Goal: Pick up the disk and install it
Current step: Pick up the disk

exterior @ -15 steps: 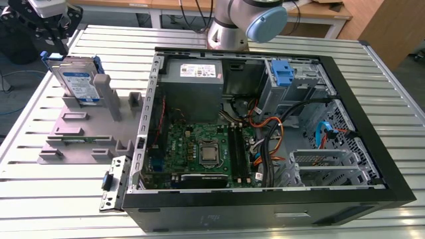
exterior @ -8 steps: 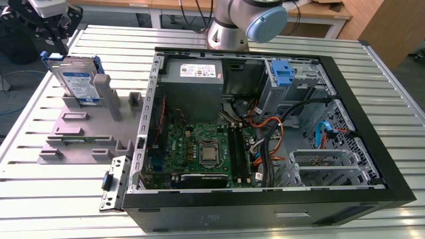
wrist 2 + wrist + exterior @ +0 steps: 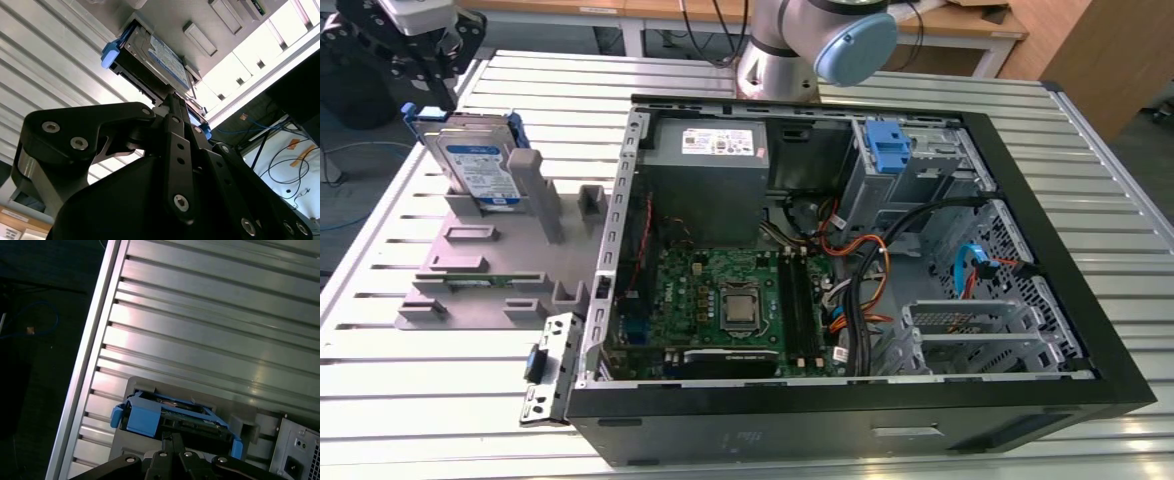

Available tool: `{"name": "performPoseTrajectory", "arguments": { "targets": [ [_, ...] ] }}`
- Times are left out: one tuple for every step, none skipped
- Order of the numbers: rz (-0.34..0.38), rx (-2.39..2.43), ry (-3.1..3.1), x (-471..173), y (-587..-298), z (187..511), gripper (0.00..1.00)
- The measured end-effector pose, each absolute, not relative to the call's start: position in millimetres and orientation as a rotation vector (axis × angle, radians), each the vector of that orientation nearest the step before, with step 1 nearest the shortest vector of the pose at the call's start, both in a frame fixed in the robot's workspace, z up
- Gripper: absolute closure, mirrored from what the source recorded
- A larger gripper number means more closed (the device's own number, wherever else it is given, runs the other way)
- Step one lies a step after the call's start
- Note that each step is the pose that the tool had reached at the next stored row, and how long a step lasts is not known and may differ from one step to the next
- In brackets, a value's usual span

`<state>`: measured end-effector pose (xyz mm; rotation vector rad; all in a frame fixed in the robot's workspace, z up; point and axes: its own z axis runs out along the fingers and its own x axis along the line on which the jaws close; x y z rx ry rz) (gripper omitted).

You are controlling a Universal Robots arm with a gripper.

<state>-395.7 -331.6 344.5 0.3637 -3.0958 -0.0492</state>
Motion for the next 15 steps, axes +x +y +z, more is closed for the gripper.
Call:
{"name": "performPoseTrajectory", "arguments": {
  "targets": [
    [-0.049, 0.366, -3.096, -395.7, -331.6, 344.5, 0.89],
    [-0.049, 0.368, -3.095, -395.7, -331.6, 344.5, 0.89],
    [-0.049, 0.371, -3.095, -395.7, -331.6, 344.5, 0.89],
    [-0.049, 0.375, -3.094, -395.7, -331.6, 344.5, 0.89],
    [-0.049, 0.379, -3.094, -395.7, -331.6, 344.5, 0.89],
    [-0.049, 0.384, -3.093, -395.7, -331.6, 344.5, 0.89],
    [-0.049, 0.389, -3.092, -395.7, -331.6, 344.5, 0.89],
    [-0.049, 0.394, -3.092, -395.7, -331.6, 344.5, 0.89],
    [-0.049, 0.399, -3.091, -395.7, -331.5, 344.5, 0.89],
    [-0.049, 0.405, -3.090, -395.7, -331.5, 344.5, 0.89],
    [-0.049, 0.411, -3.089, -395.7, -331.5, 344.5, 0.89],
    [-0.049, 0.419, -3.088, -395.7, -331.5, 344.6, 0.89],
    [-0.049, 0.428, -3.087, -395.7, -331.5, 344.5, 0.89],
    [-0.049, 0.439, -3.085, -395.7, -331.5, 344.5, 0.89],
    [-0.049, 0.451, -3.084, -395.7, -331.5, 344.5, 0.89]
  ]
}}
